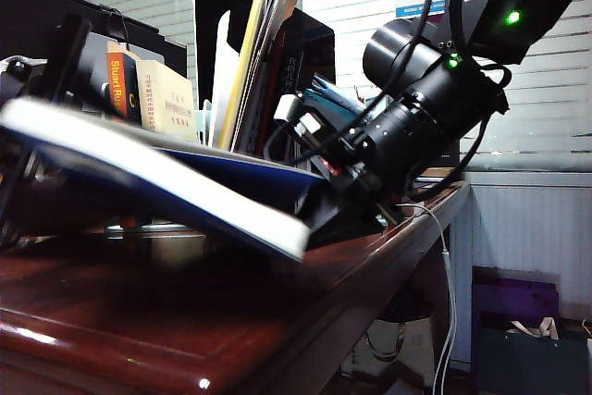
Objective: Pick up the blue book and put it on the bookshelf.
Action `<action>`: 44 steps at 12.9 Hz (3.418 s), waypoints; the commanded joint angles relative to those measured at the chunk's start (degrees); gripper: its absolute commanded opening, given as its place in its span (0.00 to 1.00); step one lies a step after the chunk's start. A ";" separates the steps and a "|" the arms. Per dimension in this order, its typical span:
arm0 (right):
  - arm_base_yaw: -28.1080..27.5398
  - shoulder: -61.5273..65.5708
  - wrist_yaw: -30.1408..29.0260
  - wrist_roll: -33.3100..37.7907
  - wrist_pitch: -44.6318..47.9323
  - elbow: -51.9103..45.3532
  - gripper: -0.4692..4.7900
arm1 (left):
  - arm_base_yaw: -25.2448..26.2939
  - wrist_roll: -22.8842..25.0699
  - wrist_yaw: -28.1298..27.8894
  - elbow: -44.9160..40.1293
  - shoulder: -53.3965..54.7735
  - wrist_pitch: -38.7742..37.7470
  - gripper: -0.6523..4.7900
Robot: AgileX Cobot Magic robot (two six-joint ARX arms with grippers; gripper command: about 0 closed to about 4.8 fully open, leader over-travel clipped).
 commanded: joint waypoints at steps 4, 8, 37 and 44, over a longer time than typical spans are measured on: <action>0.17 -0.44 4.98 -0.13 -2.78 7.72 0.09 | -0.13 -3.65 7.52 0.85 -0.68 8.90 0.11; -2.54 -2.56 11.26 -0.11 -6.95 12.66 0.09 | -0.17 -15.91 11.78 0.87 -0.72 23.74 0.11; -7.50 -28.85 10.23 0.35 2.49 13.75 0.09 | -8.81 52.96 -61.88 42.21 0.55 15.63 0.11; -7.48 -29.00 8.52 0.57 2.49 13.75 0.09 | -8.79 50.66 -67.58 42.71 12.37 21.05 0.11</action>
